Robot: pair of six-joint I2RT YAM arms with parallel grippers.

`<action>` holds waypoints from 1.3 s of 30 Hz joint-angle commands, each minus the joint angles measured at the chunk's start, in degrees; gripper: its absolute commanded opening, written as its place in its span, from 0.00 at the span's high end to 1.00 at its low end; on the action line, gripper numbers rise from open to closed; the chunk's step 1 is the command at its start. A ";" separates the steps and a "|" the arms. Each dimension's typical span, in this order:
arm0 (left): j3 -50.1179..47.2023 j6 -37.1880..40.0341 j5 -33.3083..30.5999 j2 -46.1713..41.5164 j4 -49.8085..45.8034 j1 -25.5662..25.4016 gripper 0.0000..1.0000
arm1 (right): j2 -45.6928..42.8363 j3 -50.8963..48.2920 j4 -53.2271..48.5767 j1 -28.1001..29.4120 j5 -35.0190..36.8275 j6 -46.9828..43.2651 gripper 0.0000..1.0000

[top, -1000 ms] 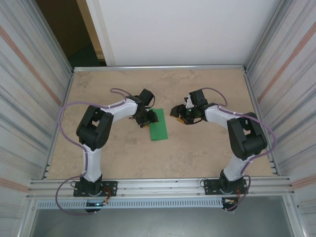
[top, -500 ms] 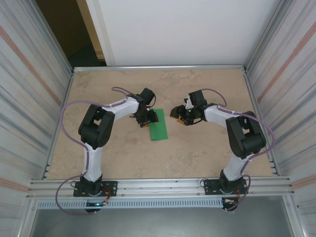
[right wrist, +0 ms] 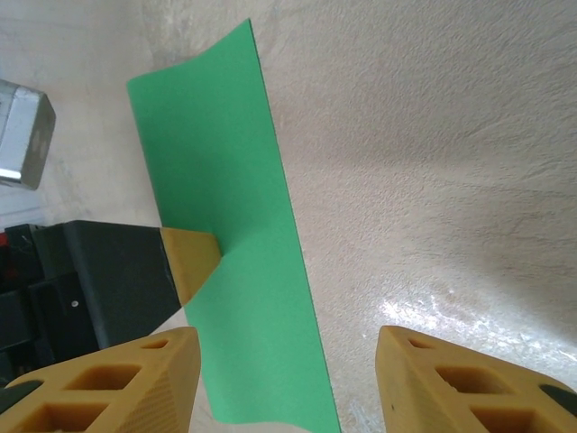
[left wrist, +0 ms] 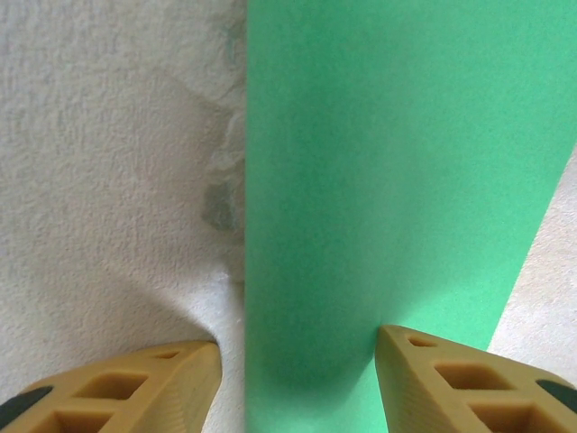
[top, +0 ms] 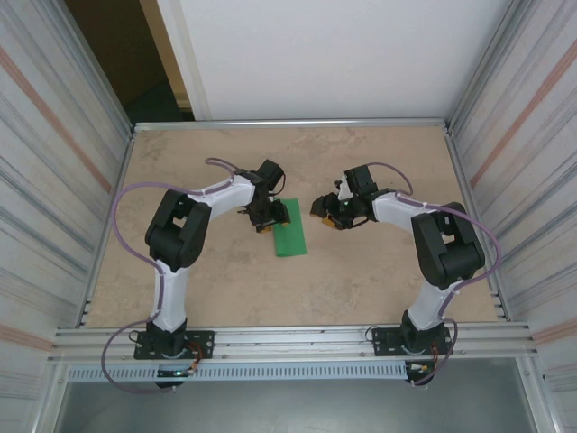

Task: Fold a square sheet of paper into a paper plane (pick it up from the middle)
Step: Hold the square sheet of paper at the center of the table.

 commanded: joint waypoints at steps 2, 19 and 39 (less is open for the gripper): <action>-6.18 1.43 -2.88 13.88 1.78 -1.29 0.47 | 1.78 0.29 -0.03 0.97 -1.32 -1.61 0.51; -6.26 1.43 -3.24 13.87 1.52 -1.26 0.47 | 12.22 9.75 0.20 6.22 -6.72 -2.32 0.89; -6.67 1.77 -2.29 10.65 1.99 -0.76 0.47 | 19.30 8.12 -4.84 5.27 -3.82 -6.21 0.97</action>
